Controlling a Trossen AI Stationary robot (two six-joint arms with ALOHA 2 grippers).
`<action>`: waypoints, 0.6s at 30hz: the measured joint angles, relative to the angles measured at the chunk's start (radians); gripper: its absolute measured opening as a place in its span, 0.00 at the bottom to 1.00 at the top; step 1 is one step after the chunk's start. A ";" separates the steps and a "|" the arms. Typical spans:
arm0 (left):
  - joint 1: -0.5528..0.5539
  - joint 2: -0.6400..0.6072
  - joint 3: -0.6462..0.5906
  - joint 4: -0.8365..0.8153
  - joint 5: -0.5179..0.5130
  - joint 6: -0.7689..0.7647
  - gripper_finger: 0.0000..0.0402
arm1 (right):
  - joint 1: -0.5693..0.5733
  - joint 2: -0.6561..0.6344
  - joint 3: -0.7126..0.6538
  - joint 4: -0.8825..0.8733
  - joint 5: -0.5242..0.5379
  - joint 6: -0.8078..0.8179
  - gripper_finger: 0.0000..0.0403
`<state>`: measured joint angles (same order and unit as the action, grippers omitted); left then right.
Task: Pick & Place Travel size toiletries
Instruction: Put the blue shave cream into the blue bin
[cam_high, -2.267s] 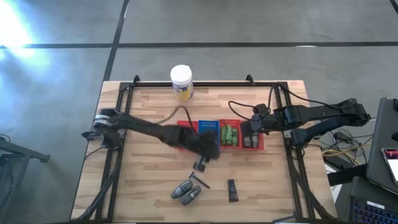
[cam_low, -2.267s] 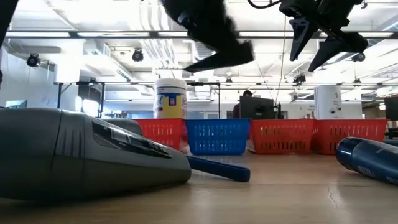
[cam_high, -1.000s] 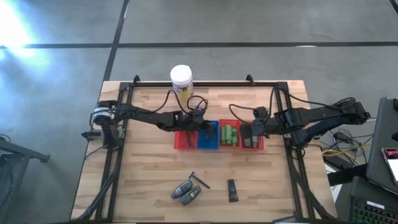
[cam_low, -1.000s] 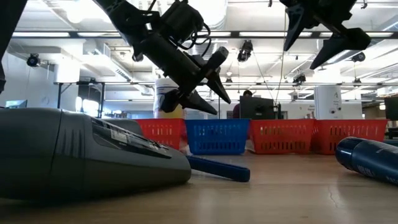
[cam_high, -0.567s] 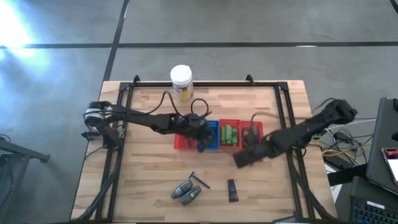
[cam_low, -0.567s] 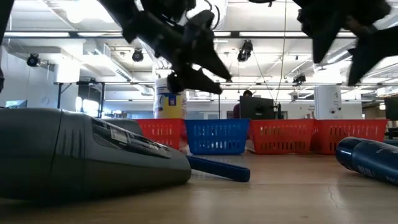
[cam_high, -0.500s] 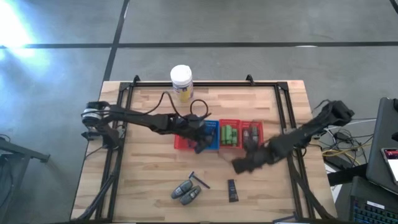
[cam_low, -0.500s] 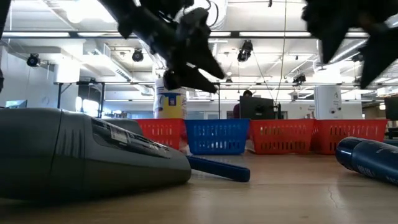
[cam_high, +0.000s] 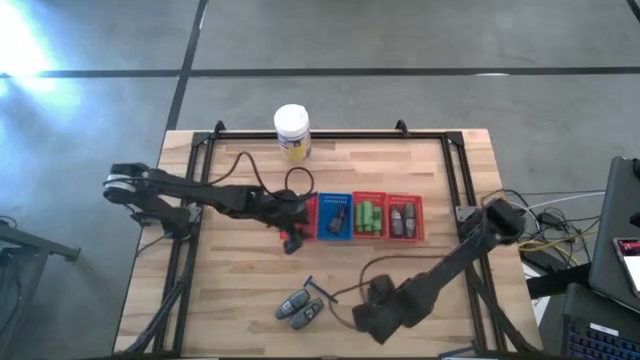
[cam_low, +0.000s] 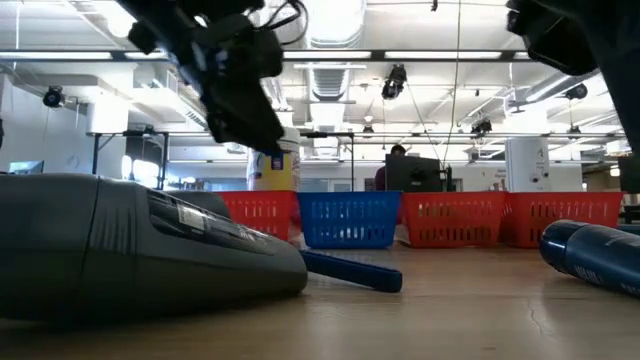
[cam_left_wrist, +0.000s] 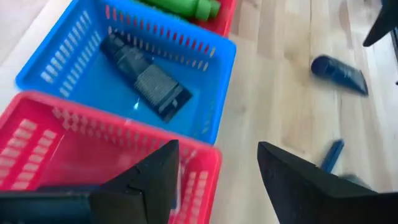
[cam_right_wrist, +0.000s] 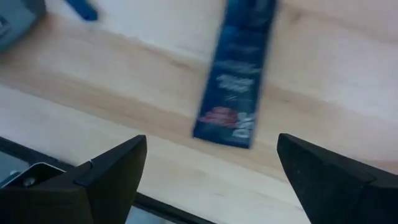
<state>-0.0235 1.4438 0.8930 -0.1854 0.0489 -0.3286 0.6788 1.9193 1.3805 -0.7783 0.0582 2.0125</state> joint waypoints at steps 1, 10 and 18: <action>0.000 -0.023 -0.017 0.000 0.008 0.002 0.55 | 0.000 0.031 0.033 -0.008 0.000 -0.001 0.89; -0.008 -0.249 -0.180 0.003 0.039 -0.006 0.55 | -0.020 0.203 0.214 -0.228 -0.009 -0.018 0.83; -0.007 -0.408 -0.261 0.012 0.038 -0.022 0.55 | -0.043 0.254 0.220 -0.200 -0.037 -0.030 0.69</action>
<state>-0.0307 1.0358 0.6317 -0.1732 0.0872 -0.3502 0.6360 2.1731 1.6001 -0.9784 0.0216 1.9820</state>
